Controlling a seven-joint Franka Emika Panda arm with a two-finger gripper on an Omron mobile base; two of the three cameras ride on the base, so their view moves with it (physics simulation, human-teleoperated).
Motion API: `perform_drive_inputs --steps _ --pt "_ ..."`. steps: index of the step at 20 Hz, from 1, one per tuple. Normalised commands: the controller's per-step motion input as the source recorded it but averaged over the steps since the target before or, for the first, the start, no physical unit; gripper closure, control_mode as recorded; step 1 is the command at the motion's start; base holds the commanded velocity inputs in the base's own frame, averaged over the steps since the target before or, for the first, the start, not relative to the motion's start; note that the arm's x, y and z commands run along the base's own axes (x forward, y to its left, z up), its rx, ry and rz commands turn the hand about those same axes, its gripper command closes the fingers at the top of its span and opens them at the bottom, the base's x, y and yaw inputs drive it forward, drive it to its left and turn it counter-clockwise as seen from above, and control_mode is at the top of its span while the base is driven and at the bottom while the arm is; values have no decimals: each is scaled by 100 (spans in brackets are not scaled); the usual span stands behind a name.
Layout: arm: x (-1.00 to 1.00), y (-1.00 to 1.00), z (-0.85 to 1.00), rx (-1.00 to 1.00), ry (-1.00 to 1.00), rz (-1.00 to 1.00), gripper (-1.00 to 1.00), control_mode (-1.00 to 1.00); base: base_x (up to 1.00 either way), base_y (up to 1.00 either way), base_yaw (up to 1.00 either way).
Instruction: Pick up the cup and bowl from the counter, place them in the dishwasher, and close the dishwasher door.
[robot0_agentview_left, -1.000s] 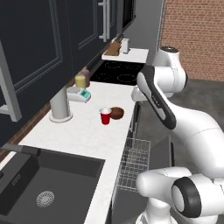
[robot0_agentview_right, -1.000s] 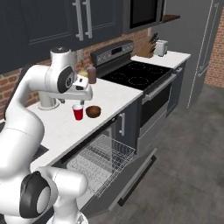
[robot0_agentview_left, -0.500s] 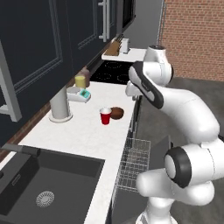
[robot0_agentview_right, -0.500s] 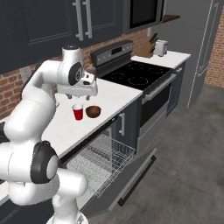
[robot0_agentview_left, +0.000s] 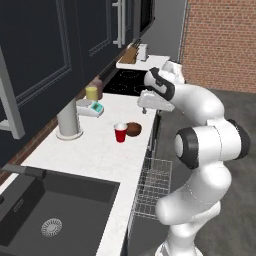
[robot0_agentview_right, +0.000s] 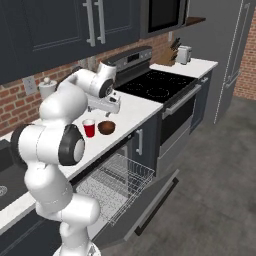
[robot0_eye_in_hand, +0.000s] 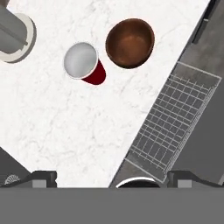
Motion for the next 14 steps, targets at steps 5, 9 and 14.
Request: perform_drive_inputs --steps 5,9,14 --pt "59 8 -82 20 -1 0 -100 -100 0 0 0" --pt "61 30 -52 1 -4 0 -100 -100 0 0 0" --pt "56 36 -28 0 0 0 -100 -100 0 0 0"
